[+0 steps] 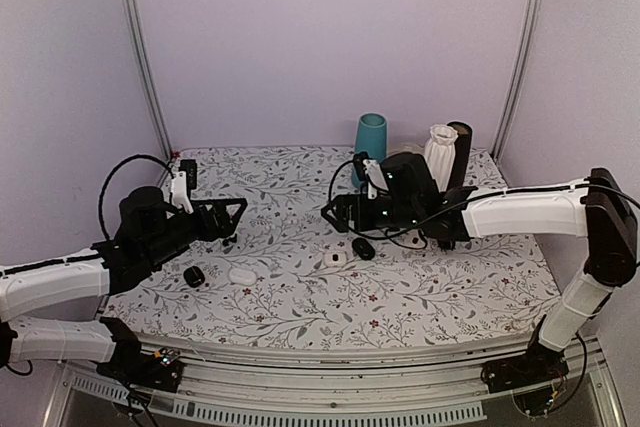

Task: Insert the wireless bluetooth earbuds into the charging case
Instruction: Pick up the charging case from the center of the board.

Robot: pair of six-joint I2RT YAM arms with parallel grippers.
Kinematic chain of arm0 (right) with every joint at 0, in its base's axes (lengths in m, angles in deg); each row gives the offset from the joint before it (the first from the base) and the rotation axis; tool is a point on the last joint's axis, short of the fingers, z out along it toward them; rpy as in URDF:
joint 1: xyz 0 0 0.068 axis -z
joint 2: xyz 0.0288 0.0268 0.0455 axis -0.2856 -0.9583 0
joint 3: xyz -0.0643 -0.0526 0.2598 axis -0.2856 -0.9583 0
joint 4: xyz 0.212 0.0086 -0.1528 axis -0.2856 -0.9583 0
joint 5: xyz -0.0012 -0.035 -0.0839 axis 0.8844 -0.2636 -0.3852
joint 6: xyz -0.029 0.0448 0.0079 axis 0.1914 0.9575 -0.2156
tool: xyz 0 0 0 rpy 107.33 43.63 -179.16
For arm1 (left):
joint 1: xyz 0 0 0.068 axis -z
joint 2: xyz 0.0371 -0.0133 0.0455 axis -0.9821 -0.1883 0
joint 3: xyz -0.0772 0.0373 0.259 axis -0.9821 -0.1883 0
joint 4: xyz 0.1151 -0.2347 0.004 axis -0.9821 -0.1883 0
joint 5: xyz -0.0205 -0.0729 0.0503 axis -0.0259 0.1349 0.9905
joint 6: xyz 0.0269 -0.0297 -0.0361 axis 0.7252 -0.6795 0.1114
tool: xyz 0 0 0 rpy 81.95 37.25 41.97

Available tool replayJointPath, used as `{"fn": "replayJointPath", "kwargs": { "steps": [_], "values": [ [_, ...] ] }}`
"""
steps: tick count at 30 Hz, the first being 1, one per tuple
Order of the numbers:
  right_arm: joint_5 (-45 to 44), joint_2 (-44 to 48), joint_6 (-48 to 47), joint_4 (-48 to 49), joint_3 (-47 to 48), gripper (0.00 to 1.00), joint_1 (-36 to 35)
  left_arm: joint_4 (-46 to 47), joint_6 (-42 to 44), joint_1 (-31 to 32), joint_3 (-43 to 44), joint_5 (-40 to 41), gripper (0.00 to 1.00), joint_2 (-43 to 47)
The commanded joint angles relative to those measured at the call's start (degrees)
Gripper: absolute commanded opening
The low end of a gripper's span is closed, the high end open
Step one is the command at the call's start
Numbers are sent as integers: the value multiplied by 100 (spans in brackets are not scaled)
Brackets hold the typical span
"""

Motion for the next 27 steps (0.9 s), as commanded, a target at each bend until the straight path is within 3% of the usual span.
{"fn": "replayJointPath", "kwargs": {
  "steps": [1,11,18,27],
  "values": [
    [-78,309,-57,166,-42,99,-4,-143,-214,-73,-83,91,96,40],
    [-117,504,-375,191,-133,99,-2,-1177,-1004,-3,-162,183,95,-72],
    [-71,511,-417,261,-179,99,-2,-2146,-1459,514,99,812,94,-577],
    [-19,570,-415,335,-248,99,3,-2313,-1671,741,158,927,96,-1404]
  ]
}}
